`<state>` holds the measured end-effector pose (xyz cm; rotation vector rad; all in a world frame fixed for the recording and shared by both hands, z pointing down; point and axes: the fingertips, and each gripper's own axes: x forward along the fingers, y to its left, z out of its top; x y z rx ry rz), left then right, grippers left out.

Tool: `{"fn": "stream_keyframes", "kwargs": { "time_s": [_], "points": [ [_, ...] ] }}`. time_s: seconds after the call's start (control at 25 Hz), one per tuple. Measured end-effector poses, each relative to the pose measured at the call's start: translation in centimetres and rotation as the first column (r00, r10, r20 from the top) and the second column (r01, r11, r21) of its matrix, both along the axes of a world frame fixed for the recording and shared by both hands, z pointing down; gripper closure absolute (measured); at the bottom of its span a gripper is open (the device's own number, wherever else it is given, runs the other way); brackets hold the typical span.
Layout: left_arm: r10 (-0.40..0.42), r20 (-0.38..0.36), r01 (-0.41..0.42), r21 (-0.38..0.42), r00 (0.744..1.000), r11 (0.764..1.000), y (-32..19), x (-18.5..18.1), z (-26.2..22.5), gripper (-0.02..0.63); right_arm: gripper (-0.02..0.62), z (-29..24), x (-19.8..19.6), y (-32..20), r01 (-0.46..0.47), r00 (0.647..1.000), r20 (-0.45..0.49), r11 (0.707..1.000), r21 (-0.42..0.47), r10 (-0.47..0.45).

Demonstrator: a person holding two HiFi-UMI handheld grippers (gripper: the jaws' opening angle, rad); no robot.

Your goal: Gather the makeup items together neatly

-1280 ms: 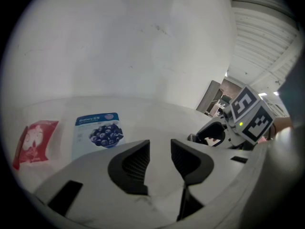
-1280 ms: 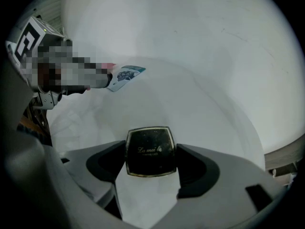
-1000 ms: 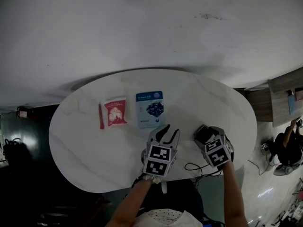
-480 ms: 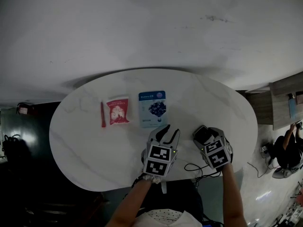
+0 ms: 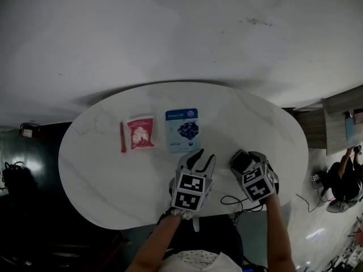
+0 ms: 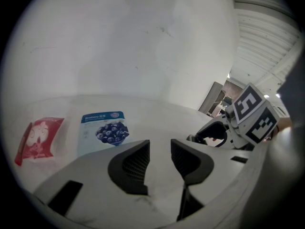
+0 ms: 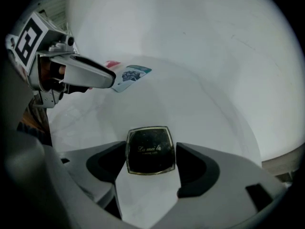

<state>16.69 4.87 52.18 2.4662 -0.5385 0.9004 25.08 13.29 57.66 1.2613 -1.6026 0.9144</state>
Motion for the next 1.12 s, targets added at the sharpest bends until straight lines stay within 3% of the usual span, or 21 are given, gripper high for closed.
{"fn": "stream_keyframes", "kwargs": {
  "time_s": [0.16, 0.48, 0.96, 1.12],
  "points": [
    [0.004, 0.001, -0.004, -0.003, 1.000, 1.000, 0.1, 0.0, 0.0, 0.430, 0.230, -0.4, 0.2, 0.2, 0.014, 1.000, -0.021, 1.000, 0.020, -0.014],
    [0.005, 0.000, -0.005, -0.005, 1.000, 1.000, 0.0, -0.2, 0.1, 0.430, 0.198, -0.4, 0.4, 0.9, -0.107, 0.993, 0.047, 0.993, 0.045, 0.105],
    [0.004, -0.001, -0.004, -0.011, 1.000, 1.000, -0.3, -0.3, 0.3, 0.430, 0.205, 0.2, 0.2, 0.8, -0.073, 0.997, 0.041, 0.997, 0.027, 0.072],
    [0.005, 0.001, -0.005, -0.015, 1.000, 1.000, -0.2, -0.5, 0.5, 0.430, 0.244, 0.2, 0.2, 0.7, -0.078, 0.996, 0.042, 0.996, 0.038, 0.077]
  ]
}}
